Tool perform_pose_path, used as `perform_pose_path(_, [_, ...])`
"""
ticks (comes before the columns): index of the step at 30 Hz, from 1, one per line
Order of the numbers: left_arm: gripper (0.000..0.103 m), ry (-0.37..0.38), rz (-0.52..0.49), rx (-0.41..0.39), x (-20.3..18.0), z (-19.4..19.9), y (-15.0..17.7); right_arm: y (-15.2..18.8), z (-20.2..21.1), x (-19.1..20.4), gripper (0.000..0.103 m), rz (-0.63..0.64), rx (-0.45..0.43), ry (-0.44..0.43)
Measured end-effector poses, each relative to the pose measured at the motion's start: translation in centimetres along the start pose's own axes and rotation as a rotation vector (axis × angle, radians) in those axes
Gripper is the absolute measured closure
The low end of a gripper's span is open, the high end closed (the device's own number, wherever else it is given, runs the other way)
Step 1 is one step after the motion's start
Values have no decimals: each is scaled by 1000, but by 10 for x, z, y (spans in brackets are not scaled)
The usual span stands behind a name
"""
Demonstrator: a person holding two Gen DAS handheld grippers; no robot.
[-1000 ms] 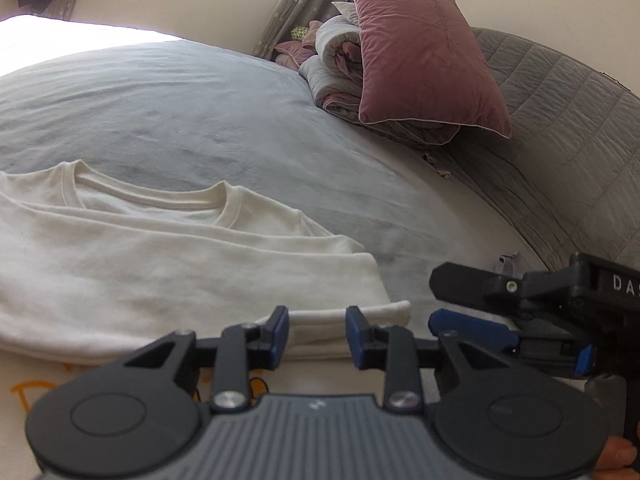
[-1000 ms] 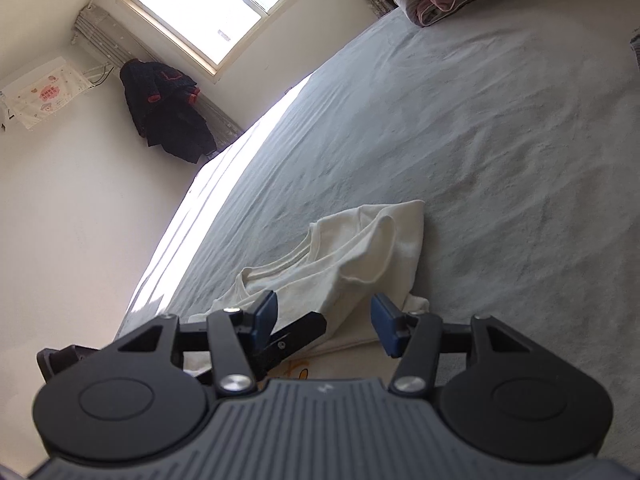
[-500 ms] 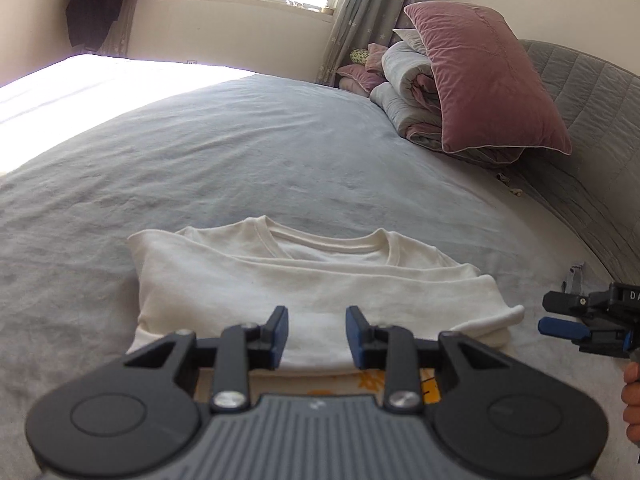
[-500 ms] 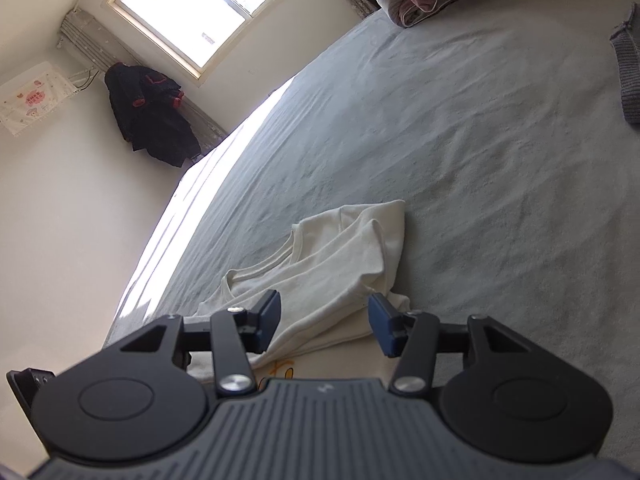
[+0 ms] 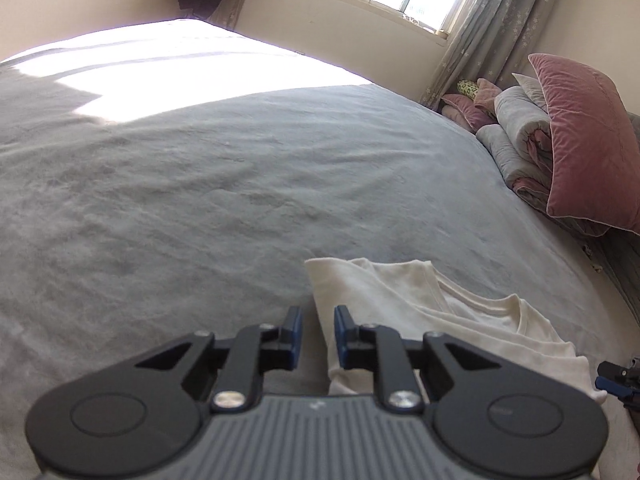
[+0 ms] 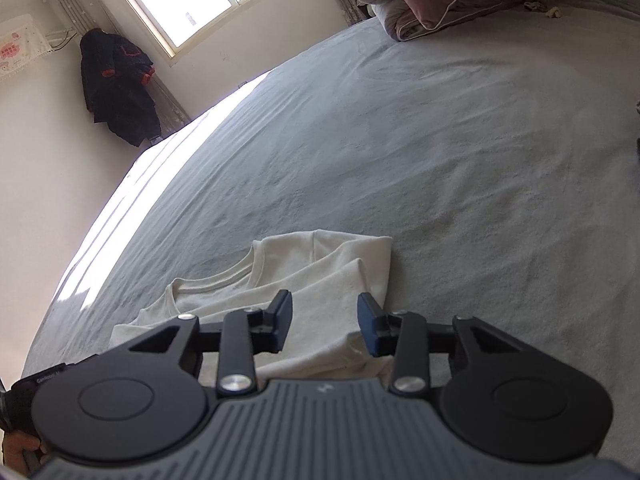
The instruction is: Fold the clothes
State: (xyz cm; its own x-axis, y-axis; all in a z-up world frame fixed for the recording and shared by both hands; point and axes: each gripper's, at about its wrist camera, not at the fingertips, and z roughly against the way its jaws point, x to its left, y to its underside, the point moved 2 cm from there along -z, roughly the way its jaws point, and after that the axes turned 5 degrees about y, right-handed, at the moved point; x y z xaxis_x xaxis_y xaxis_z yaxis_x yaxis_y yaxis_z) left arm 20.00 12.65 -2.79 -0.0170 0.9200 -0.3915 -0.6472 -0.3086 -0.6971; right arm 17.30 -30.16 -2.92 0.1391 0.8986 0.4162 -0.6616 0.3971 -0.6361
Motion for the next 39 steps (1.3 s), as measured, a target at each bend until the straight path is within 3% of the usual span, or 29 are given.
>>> perform_pose_path(6, [88,19,98,63,13,-29,-8,1,-20,2,81,44,-18,59])
perform_pose_path(8, [88,34,159,69,19,-36,-8,2,-22,4,94,64,-31,70])
perform_pose_path(10, [89,55,205,69,22,-38,-9,2,-19,7,98,82,-46,71])
perform_pose_path(11, [96,73,219,68,21,-39,-10,1,-17,9,101,93,-60,73])
perform_pose_path(13, [103,91,212,57,17,-37,-10,0,-9,14,102,123,-105,77])
perform_pose_path(18, [103,52,100,-40,3,-23,-10,-8,14,14,103,131,-234,86])
perform_pose_path(21, [103,58,87,-72,2,-17,-13,-10,11,4,103,116,-209,100])
perform_pose_path(27, [103,159,65,-77,-5,-12,-17,-10,-3,-3,81,76,-119,59])
perform_pose_path(29, [103,162,41,-57,-10,-17,-13,-8,-8,1,54,95,-105,63])
perform_pose_path(32, [103,137,3,-27,-14,-26,-5,-2,-17,10,54,131,-89,70])
perform_pose_path(33, [103,126,-2,-17,-14,-29,-3,0,-21,14,56,152,-77,83])
perform_pose_path(35, [103,112,-12,-11,-14,-31,-1,6,-24,20,90,205,-80,114])
perform_pose_path(39, [103,115,-24,-70,-17,-21,-1,12,-8,29,95,274,-176,126])
